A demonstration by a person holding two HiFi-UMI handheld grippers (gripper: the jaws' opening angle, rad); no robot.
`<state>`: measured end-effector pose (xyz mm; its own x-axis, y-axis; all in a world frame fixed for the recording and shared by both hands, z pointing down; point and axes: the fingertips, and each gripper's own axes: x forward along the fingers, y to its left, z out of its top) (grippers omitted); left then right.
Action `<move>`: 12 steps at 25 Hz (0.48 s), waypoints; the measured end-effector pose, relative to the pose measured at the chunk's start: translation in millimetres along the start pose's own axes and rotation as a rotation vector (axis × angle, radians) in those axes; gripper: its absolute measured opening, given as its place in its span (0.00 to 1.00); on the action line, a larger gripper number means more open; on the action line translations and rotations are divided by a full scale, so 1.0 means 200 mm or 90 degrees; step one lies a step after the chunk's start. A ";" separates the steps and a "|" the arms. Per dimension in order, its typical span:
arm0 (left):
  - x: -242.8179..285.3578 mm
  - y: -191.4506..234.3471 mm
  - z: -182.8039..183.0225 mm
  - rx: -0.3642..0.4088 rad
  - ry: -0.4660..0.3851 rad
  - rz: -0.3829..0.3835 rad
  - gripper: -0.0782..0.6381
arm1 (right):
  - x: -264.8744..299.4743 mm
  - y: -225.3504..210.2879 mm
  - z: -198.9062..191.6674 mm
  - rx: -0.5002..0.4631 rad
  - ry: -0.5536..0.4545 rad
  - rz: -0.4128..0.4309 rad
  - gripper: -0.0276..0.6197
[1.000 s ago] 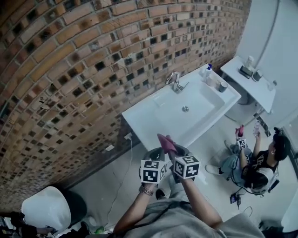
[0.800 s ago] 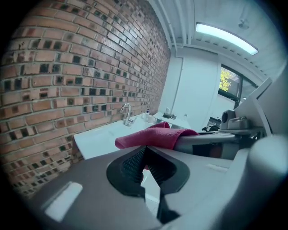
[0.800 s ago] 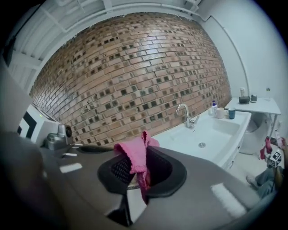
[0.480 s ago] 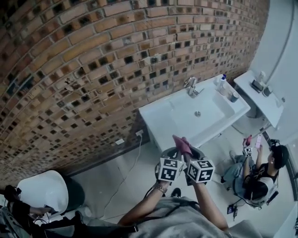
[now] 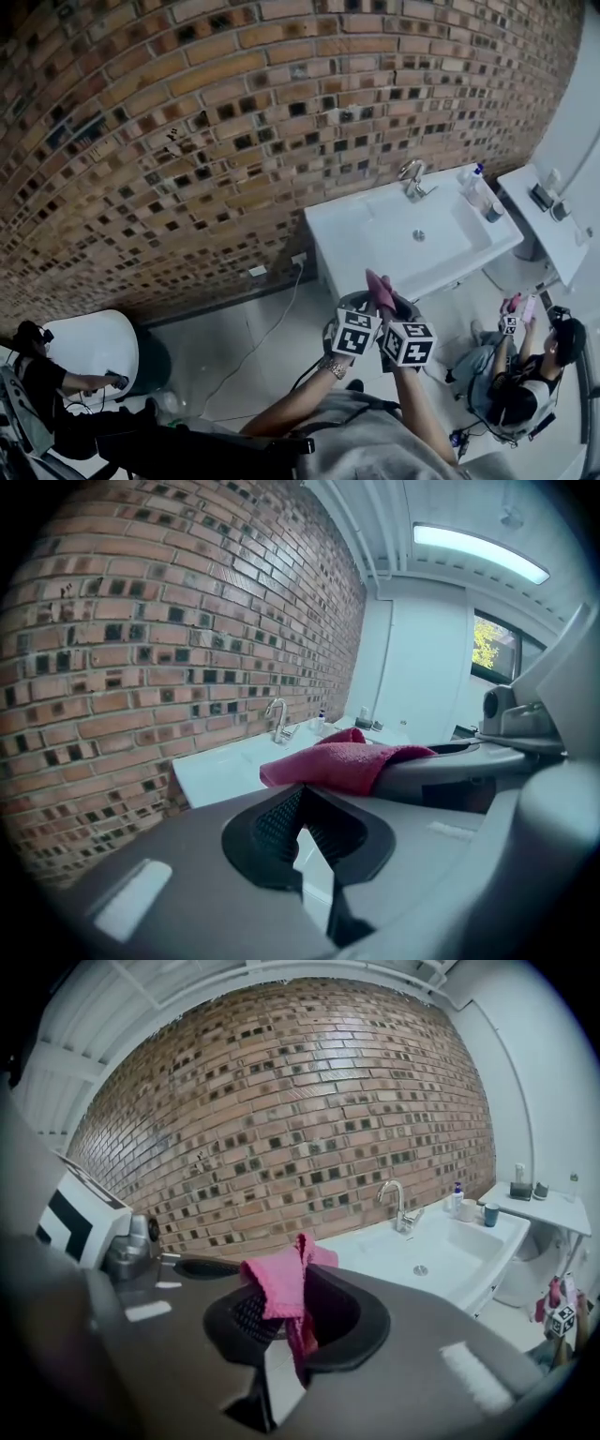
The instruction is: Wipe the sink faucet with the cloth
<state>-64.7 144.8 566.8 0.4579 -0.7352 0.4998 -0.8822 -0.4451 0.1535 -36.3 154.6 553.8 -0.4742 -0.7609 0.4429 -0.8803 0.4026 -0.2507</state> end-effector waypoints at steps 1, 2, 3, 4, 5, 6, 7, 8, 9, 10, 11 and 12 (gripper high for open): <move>0.01 -0.01 0.00 -0.002 -0.001 0.005 0.13 | 0.00 -0.01 0.00 -0.004 0.002 -0.003 0.10; 0.02 -0.01 0.00 -0.004 -0.002 0.009 0.13 | 0.00 -0.02 0.00 -0.005 0.005 -0.006 0.10; 0.02 -0.02 0.01 -0.005 -0.002 0.010 0.13 | 0.00 -0.03 0.01 -0.004 0.006 -0.008 0.10; 0.02 -0.03 0.01 -0.004 -0.001 0.010 0.13 | -0.01 -0.04 0.01 -0.002 0.005 -0.009 0.10; 0.02 -0.04 0.01 -0.002 0.000 0.009 0.13 | -0.02 -0.05 0.00 -0.001 0.004 -0.008 0.10; 0.02 -0.04 0.01 -0.001 0.000 0.009 0.13 | -0.02 -0.05 0.00 -0.001 0.003 -0.006 0.10; 0.02 -0.04 0.00 0.000 0.001 0.010 0.13 | -0.02 -0.04 0.00 0.000 0.002 -0.002 0.10; 0.01 -0.05 0.00 0.001 0.002 0.011 0.13 | -0.02 -0.04 0.00 0.002 0.001 0.001 0.10; 0.01 -0.05 0.00 0.003 0.002 0.010 0.13 | -0.02 -0.04 -0.01 0.004 0.000 0.002 0.10; 0.02 -0.05 0.00 0.006 0.003 0.009 0.13 | -0.02 -0.05 -0.01 0.006 0.000 0.003 0.10; 0.02 -0.06 -0.01 0.009 0.004 0.009 0.13 | -0.03 -0.06 -0.02 0.008 0.000 0.004 0.10; 0.02 -0.06 -0.01 0.012 0.005 0.011 0.13 | -0.03 -0.06 -0.02 0.008 0.002 0.005 0.10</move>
<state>-52.4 149.1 567.8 0.4415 -0.7391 0.5088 -0.8879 -0.4416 0.1290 -22.9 155.9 558.2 -0.4817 -0.7560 0.4431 -0.8760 0.4025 -0.2657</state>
